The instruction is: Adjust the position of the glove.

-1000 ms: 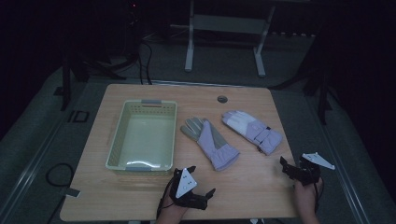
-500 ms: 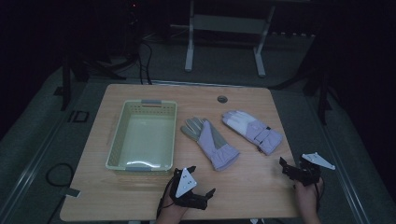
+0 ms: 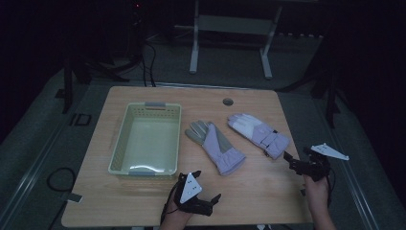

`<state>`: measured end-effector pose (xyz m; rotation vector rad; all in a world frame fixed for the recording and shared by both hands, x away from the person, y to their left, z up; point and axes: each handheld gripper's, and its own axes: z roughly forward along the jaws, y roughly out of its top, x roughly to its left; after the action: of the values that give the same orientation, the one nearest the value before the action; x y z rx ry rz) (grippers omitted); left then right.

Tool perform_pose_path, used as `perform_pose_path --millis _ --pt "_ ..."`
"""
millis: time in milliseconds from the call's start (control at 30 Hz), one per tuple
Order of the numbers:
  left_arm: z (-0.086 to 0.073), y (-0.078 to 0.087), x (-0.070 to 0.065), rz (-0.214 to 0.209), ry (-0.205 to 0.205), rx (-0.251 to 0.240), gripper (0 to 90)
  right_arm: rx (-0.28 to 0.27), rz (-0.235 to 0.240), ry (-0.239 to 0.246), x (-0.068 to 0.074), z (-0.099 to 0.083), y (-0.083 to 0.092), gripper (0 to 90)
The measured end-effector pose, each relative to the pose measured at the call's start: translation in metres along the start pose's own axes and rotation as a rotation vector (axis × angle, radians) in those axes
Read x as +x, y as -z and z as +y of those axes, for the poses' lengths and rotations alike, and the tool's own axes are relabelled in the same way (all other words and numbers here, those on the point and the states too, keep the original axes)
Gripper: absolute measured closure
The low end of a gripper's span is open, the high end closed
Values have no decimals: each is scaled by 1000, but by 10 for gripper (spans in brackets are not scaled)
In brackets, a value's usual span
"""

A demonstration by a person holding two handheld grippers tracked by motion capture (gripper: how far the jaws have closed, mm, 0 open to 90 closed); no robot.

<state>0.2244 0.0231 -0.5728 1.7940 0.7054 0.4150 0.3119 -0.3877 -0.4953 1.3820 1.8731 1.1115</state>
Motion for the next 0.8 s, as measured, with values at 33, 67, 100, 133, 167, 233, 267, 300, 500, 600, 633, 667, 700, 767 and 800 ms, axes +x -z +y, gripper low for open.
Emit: perform_pose_path --millis 33,67,100,133,167,233,267,300,500,600,633,667,700,767,800 --pt "0 0 0 -4 4 1 0 -17 21 -6 1 6 2 110" --pt "0 0 1 -12 8 0 0 -34 30 -11 3 11 5 110" --pt "0 0 2 -20 13 -1 0 -46 22 -1 6 15 7 110" --pt "0 0 1 -23 11 0 0 -60 21 14 9 20 10 110" --pt "0 0 1 -20 7 0 0 -78 37 23 14 27 13 110" --pt "0 0 -1 -22 -5 -2 0 -101 56 37 22 37 17 110" --pt "0 0 -1 -20 -10 -2 0 -110 66 48 26 42 18 110" --pt "0 0 -1 -19 -12 -2 0 -118 67 58 33 48 19 111" --pt "0 0 -2 -24 -14 -4 0 -133 132 156 67 65 20 150" --pt "0 0 -1 -28 -12 -5 0 -70 196 175 81 72 15 180" --pt "0 0 -1 -28 -14 -5 0 -53 211 181 84 75 13 190" --pt "0 0 -1 -29 -15 -5 0 -42 226 179 88 77 11 190" --pt "0 0 -1 -30 -14 -5 0 -35 234 173 90 79 9 190" --pt "0 0 -1 -33 -14 -4 0 -19 243 187 96 82 4 188" --pt "0 0 -1 -31 -14 -3 0 -24 240 189 99 83 2 166"
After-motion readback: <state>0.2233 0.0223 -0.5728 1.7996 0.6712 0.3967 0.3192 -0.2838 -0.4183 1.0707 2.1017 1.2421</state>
